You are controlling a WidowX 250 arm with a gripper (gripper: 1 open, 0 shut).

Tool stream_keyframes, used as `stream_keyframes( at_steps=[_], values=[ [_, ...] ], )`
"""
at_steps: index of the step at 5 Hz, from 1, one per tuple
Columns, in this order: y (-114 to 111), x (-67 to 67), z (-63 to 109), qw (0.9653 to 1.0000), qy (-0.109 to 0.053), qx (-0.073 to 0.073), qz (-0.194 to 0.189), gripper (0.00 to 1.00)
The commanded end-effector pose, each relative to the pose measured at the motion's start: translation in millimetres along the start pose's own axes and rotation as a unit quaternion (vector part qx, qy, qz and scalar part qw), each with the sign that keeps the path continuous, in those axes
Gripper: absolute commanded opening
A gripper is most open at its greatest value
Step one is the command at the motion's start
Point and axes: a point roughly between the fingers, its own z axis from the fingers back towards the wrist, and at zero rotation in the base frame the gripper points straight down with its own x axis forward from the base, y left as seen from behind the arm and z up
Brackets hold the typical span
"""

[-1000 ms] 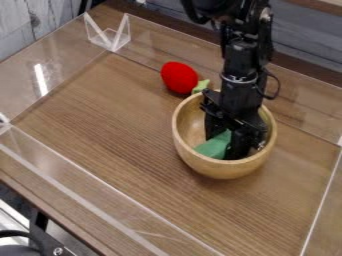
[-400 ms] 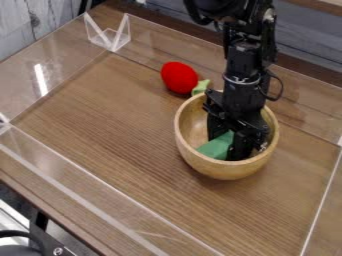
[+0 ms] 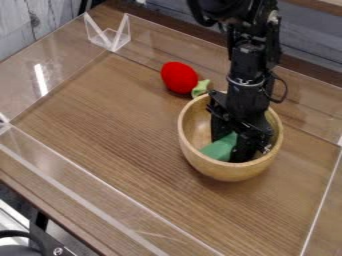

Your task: Remove the green block from the brown bowl and put it on the table

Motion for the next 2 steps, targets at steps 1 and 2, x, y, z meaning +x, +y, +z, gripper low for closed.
stream_keyframes(
  at_steps=[1,2],
  values=[
    [-15.6,0.6,-4.0,0.9997,0.002,-0.007,-0.023,0.0],
    [-16.7,0.3,-4.0,0.9997,0.004,-0.008,-0.025,0.0]
  ],
)
